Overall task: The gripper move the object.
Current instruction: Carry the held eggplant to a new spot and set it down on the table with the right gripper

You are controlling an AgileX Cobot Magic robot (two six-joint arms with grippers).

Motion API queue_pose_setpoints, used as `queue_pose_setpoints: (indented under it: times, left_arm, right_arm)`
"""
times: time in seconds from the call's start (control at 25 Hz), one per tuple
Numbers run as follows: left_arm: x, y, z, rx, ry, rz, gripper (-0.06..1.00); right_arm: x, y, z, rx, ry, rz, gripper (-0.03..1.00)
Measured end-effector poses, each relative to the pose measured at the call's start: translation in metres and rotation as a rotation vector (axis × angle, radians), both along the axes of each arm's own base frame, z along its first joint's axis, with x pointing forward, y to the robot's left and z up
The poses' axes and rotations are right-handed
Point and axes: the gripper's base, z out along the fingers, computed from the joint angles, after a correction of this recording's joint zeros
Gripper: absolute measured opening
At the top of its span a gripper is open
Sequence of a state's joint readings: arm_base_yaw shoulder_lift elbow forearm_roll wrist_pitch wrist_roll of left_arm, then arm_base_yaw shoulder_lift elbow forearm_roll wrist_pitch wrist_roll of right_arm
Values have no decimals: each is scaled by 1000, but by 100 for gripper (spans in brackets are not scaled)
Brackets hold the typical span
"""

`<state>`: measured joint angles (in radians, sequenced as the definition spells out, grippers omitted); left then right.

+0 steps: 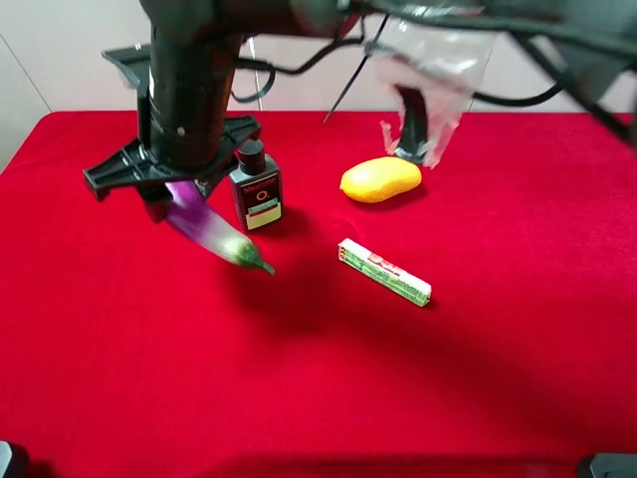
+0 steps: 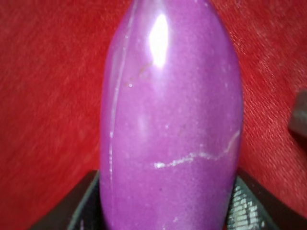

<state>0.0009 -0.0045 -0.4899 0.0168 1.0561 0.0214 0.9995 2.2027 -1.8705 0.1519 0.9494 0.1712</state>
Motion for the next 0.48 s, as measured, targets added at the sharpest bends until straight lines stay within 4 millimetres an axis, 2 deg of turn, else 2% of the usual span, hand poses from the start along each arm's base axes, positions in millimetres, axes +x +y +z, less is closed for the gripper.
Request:
queue_pose_setpoints:
  times: [0.48]
  left_arm:
    - [0,0,0,0,0,0,98]
  right_arm:
    - [13,13,-43,19,-57,-9,39]
